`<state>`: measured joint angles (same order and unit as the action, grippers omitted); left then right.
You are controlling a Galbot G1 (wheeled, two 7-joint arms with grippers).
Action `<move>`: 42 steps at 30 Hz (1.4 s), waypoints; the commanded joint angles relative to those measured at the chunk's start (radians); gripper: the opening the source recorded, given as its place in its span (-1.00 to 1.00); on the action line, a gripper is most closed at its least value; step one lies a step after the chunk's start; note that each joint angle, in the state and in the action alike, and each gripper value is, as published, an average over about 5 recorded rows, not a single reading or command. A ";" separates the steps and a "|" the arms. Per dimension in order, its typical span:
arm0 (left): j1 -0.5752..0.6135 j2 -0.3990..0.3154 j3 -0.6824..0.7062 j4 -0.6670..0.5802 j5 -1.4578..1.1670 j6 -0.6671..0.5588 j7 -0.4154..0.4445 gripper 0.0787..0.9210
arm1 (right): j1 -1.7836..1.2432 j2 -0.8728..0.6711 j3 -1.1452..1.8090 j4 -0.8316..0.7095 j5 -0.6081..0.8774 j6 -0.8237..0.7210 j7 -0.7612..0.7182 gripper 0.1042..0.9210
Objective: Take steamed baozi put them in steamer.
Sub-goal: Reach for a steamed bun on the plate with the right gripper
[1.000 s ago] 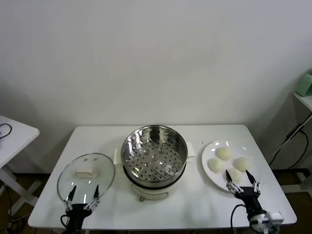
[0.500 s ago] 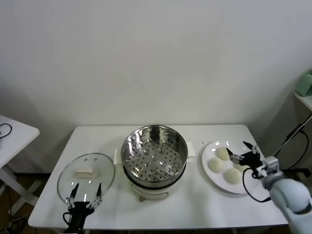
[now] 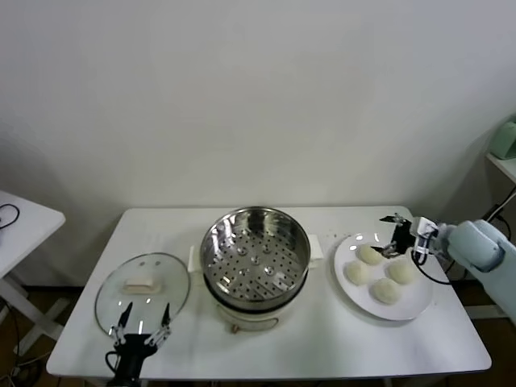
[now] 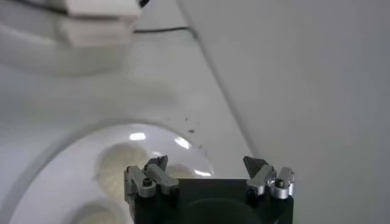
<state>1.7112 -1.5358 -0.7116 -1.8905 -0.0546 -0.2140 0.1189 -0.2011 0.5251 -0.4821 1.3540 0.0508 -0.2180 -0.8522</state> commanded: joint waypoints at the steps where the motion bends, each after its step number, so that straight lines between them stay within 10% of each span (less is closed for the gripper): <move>1: 0.001 -0.006 -0.004 0.009 0.008 -0.007 -0.001 0.77 | 0.623 0.103 -0.684 -0.302 -0.047 0.174 -0.338 0.76; 42: 0.005 -0.006 -0.021 0.060 0.047 -0.036 0.003 0.77 | 0.265 0.482 -0.214 -0.788 -0.305 0.315 -0.306 0.76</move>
<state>1.7142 -1.5421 -0.7312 -1.8314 -0.0133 -0.2481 0.1218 0.1001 0.9595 -0.8001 0.6463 -0.1987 0.0733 -1.1677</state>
